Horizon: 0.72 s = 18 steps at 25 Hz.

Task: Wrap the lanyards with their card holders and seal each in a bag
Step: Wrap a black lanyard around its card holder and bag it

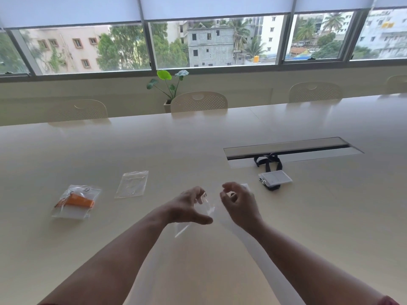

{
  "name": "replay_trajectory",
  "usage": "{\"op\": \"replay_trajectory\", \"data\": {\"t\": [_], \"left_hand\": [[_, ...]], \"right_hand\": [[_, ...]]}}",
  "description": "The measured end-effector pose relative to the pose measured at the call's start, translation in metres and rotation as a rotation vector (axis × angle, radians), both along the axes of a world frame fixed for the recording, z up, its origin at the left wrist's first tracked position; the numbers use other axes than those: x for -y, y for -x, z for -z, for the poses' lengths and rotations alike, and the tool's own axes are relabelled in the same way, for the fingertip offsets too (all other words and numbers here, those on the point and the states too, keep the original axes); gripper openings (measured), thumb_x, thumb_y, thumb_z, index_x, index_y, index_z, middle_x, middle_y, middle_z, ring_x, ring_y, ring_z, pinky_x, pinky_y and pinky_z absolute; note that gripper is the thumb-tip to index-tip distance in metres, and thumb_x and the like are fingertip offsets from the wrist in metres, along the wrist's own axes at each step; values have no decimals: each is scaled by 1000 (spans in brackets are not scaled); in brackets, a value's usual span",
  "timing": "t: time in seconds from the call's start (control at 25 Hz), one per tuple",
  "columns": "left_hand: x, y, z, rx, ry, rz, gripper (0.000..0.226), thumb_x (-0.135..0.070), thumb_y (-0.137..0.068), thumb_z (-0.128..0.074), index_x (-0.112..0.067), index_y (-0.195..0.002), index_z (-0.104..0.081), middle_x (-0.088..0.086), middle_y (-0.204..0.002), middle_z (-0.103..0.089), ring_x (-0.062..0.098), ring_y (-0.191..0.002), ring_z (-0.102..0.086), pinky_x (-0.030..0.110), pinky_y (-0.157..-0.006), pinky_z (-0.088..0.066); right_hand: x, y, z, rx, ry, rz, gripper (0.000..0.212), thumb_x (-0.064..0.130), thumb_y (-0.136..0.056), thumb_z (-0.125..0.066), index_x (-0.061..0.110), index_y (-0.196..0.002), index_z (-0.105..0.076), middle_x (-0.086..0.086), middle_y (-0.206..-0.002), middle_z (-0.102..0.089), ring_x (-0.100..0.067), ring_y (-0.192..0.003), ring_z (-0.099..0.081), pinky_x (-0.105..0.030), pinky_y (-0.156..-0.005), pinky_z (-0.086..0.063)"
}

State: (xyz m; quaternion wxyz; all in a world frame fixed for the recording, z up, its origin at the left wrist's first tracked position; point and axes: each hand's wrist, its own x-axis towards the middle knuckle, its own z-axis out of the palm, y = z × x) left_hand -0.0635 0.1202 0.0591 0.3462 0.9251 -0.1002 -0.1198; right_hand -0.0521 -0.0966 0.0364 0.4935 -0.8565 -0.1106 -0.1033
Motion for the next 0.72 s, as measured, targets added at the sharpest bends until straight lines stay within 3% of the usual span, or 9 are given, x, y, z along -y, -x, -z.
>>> {"op": "replay_trajectory", "data": {"t": [0.08, 0.16, 0.24, 0.32, 0.4, 0.48, 0.6, 0.68, 0.72], "left_hand": [[12, -4, -3, -139, 230, -7, 69, -43, -63, -93, -25, -120, -57, -4, -109, -65, 6, -97, -61, 21, -81, -53], [30, -7, -5, -229, 443, -17, 68, -41, -63, -92, -16, -117, -59, -5, -94, -66, 4, -82, -62, 18, -70, -50], [46, -13, -3, -288, 556, -42, 69, -43, -66, -89, -7, -117, -59, -2, -90, -65, 11, -82, -62, 24, -74, -50], [56, -19, 0, -344, 615, -43, 63, -46, -69, -86, -6, -111, -61, 3, -89, -62, 17, -82, -59, 32, -76, -45], [61, -26, 1, -427, 684, -17, 50, -47, -71, -84, -13, -94, -57, 9, -87, -52, 21, -80, -51, 35, -74, -39], [62, -32, 2, -514, 768, -20, 51, -47, -73, -84, -18, -99, -51, 11, -99, -49, 25, -93, -48, 36, -84, -39], [63, -36, 5, -583, 846, -49, 63, -49, -75, -80, -16, -120, -50, 7, -111, -65, 16, -102, -62, 25, -91, -50], [64, -36, 8, -594, 917, -106, 62, -47, -73, -83, -14, -117, -53, 7, -105, -72, 16, -95, -69, 26, -89, -55], [64, -35, 10, -591, 958, -146, 65, -48, -69, -87, -14, -113, -55, 9, -103, -72, 19, -94, -69, 28, -96, -53]], "right_hand": [[20, -12, 0, 43, 66, 199, 25, 24, -87, -67, 23, -113, -68, 6, -109, -69, -8, -80, -64, -30, -80, -52], [40, -23, 6, -60, 129, 310, 37, 23, -86, -66, 18, -122, -64, -2, -124, -65, -23, -107, -62, -35, -96, -49], [53, -29, 12, -176, 148, 333, 48, 27, -88, -66, 13, -133, -59, -8, -135, -61, -28, -124, -55, -37, -105, -44], [58, -31, 17, -234, 116, 327, 55, 31, -88, -67, 13, -138, -56, -8, -130, -63, -27, -122, -57, -36, -102, -45], [61, -33, 20, -248, 114, 327, 55, 37, -88, -69, 15, -136, -58, -2, -110, -67, -24, -107, -62, -33, -91, -48], [61, -35, 21, -249, 126, 325, 49, 39, -87, -72, 15, -129, -62, 2, -98, -66, -23, -97, -64, -32, -85, -50], [57, -36, 19, -288, 158, 319, 43, 39, -86, -72, 18, -123, -65, 1, -103, -72, -26, -102, -66, -36, -90, -51], [53, -36, 17, -318, 203, 331, 40, 40, -87, -70, 23, -123, -65, 1, -110, -73, -27, -110, -64, -37, -95, -49], [52, -37, 16, -332, 213, 335, 39, 40, -87, -69, 26, -122, -65, 3, -112, -73, -26, -111, -64, -37, -96, -47]]}}
